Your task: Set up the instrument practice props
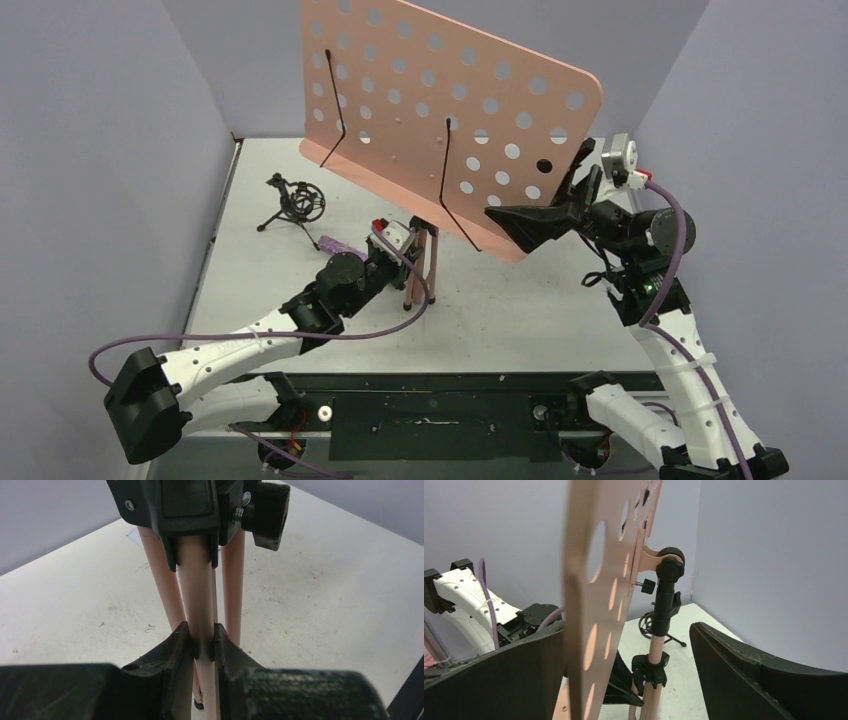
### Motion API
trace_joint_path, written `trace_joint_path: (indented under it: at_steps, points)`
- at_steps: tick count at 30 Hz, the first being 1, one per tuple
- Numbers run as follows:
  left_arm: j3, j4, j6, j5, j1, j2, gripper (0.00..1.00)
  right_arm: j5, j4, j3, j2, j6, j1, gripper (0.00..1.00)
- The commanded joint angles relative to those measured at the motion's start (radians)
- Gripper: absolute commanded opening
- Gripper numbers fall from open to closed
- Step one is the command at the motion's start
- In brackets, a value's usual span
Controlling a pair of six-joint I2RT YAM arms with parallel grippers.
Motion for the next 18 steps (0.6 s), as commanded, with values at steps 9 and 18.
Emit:
trace_joint_path:
  at_steps: [9,18]
  points:
    - [-0.006,0.024,-0.073,-0.007,0.022,-0.064,0.0,-0.047,0.142,-0.094,-0.15,-0.048,0.01,0.9]
    - [-0.016,0.02,-0.073,-0.003,0.025,-0.062,0.0,-0.001,0.098,-0.271,-0.27,-0.062,0.01,0.9]
